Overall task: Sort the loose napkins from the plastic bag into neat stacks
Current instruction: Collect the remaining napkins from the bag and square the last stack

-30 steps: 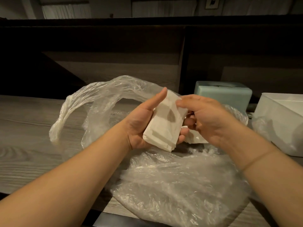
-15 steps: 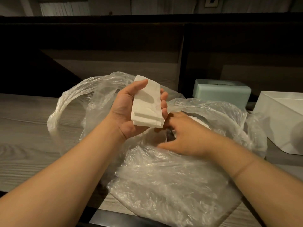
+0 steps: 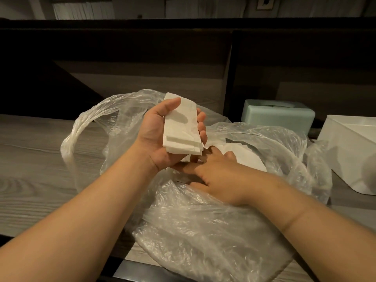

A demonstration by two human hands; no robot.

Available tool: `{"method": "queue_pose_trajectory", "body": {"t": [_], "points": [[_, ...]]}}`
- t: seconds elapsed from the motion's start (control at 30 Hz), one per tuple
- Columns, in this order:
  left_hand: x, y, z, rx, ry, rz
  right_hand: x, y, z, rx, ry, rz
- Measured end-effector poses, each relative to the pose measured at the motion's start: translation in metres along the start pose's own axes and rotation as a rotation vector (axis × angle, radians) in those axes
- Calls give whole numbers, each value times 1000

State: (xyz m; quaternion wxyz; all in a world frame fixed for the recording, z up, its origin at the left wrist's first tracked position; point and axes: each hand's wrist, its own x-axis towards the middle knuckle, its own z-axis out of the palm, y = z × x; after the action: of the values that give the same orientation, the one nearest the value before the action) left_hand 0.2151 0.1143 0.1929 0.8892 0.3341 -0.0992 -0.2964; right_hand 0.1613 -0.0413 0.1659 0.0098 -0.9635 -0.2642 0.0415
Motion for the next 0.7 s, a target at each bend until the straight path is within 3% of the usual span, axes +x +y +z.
{"method": "queue_pose_trajectory", "body": {"t": [0.27, 0.43, 0.7], "points": [[-1, 1, 1, -9, 0, 26, 0, -16, -5, -105, -40, 9], [-1, 2, 0, -25, -4, 28, -2, -15, -2, -13, 106, 8], [-1, 2, 0, -18, -1, 34, -5, -4, -4, 117, 194, 24]]}}
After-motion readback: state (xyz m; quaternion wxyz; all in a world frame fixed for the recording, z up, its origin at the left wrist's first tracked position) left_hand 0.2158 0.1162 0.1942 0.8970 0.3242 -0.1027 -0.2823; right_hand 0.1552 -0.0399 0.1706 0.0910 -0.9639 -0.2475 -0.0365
